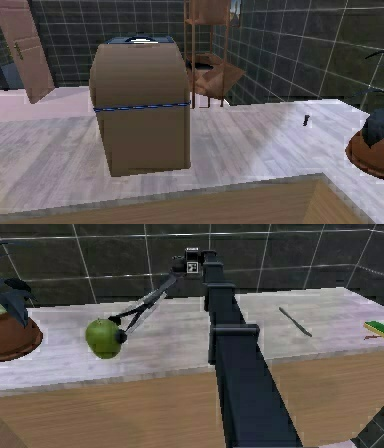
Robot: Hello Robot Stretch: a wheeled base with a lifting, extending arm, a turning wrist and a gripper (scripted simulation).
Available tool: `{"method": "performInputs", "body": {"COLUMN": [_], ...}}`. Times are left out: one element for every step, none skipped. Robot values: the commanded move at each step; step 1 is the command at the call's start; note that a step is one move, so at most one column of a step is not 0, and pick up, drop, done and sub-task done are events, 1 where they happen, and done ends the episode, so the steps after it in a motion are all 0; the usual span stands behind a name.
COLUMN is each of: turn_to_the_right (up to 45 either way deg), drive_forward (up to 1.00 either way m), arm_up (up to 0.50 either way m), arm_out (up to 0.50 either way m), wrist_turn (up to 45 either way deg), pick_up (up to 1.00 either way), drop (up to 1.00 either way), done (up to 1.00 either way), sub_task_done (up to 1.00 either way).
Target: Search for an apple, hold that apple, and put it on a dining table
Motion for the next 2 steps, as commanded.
{"method": "performInputs", "body": {"turn_to_the_right": [0.0, 0.0], "drive_forward": [0.00, 0.00], "arm_up": [0.00, 0.00], "arm_out": [0.00, -0.48], "wrist_turn": [-12.0, 0.0], "pick_up": [0.00, 0.00], "drop": [0.00, 0.00], "done": [0.00, 0.00], "sub_task_done": [0.00, 0.00]}}
